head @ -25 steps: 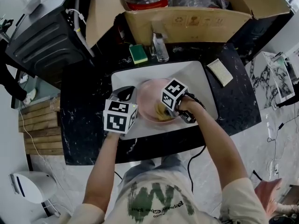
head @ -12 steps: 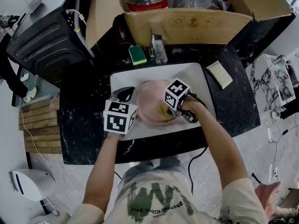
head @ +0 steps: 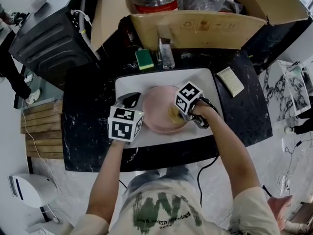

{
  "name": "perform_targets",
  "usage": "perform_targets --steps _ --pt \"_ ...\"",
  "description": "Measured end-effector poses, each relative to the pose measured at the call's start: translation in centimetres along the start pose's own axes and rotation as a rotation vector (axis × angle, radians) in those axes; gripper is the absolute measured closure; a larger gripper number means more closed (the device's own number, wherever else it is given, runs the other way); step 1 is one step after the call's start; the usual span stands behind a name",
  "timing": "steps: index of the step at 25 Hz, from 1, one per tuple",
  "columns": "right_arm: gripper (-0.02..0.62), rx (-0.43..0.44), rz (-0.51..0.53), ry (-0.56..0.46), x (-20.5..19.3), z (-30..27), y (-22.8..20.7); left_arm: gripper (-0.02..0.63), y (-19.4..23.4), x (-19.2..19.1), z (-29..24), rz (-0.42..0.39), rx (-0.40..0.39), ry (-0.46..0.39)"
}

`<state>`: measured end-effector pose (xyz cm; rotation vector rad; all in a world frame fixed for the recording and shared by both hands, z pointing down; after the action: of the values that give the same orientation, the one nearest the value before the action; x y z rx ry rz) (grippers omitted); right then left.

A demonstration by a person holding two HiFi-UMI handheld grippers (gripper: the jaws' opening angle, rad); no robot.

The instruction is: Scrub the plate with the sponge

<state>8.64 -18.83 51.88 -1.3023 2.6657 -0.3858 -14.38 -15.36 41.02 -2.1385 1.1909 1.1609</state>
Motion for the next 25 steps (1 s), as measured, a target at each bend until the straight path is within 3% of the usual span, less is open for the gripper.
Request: perform_targets --steps 25 --pt "0.532 -0.091 -0.026 -0.117 0.5 1.7 -3.0 0.601 -1.0 1.3 -1.6 0.021 0.014 -0.005"
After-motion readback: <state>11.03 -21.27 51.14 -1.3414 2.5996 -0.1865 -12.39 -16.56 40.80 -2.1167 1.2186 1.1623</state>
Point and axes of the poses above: the fingertips, and each gripper's own axes: z backward along the fingers, y to its left, x out of its top, the point moved 10 cm from there along z, backward along the fingers, and after that the axes turned 2 degrees about -x, right-handed, at the moved point
